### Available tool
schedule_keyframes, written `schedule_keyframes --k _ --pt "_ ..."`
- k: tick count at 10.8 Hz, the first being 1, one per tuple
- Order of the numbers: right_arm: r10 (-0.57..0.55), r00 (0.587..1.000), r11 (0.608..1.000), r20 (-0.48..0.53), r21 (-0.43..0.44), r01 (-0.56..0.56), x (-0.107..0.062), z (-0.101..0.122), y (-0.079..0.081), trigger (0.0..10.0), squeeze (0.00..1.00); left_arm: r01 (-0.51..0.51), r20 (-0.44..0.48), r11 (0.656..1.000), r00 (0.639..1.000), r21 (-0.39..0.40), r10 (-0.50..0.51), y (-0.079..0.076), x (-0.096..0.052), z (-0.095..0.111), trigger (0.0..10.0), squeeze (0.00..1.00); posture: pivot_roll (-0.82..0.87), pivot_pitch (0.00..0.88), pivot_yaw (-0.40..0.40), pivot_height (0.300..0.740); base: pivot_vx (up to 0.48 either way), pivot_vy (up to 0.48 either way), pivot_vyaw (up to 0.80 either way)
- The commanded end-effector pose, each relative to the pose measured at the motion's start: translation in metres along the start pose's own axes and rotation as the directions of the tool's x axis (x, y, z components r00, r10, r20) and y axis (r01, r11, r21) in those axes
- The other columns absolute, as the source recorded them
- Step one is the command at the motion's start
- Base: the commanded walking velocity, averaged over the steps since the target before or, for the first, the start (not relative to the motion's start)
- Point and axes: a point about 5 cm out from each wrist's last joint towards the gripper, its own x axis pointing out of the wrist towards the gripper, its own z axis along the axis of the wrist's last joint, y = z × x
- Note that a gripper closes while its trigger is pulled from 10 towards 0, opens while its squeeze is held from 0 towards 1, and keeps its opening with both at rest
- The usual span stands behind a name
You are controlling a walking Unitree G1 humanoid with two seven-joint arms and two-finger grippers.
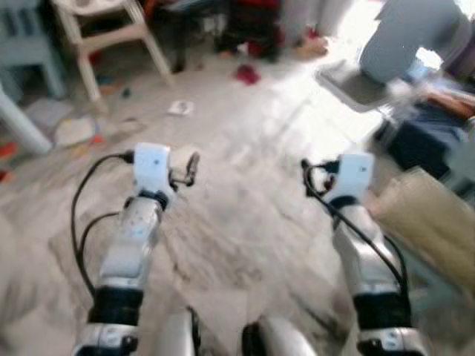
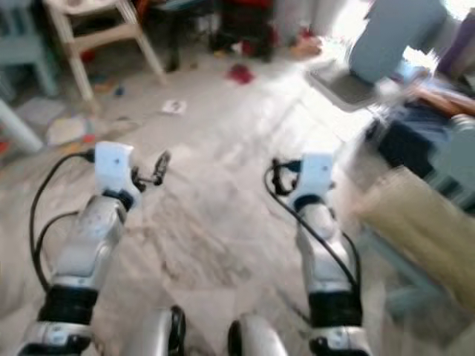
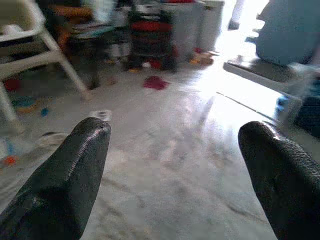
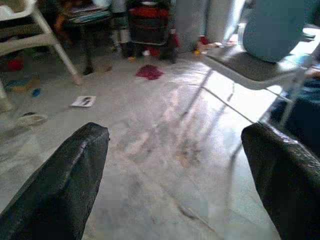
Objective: Move the pillow to the sofa
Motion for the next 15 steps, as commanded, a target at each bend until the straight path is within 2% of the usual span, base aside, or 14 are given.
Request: schedule_keyframes --k 1,3,7,15 --pt "0.007 1.0 1.0 0.012 0.009 -0.007 0.0005 0.0025 0.0019 10.0 0.0 -0.007 -0.01 1.0 1.0 0.007 0.007 0.0031 -0.0013 -0.0007 10.0 0.0 -0.09 0.11 -0.029 0.74 0.0 0.0 0.0" --pt "0.007 1.0 1.0 0.0 0.006 -0.007 0.001 0.0024 0.0031 10.0 0.0 -0.014 -0.024 1.0 1.0 -0.023 0.014 0.0068 -0.0007 -0.0007 10.0 0.0 -0.08 0.132 -0.024 0.74 0.0 0.0 -0.23" --pt "0.011 1.0 1.0 -0.012 0.0 -0.011 0.0023 0.0003 0.0072 10.0 0.0 0.002 -0.028 0.999 1.0 -0.036 -0.003 0.0071 -0.0007 -0.0011 10.0 0.0 -0.08 0.132 -0.019 0.74 0.0 0.0 -0.75" --pt "0.017 1.0 1.0 -0.015 -0.011 -0.017 0.0023 -0.0013 0.0057 10.0 0.0 -0.002 -0.042 0.999 0.999 -0.053 0.0 0.005 -0.0005 -0.0054 10.0 0.0 -0.09 0.099 -0.037 0.74 0.0 -0.28 -0.74"
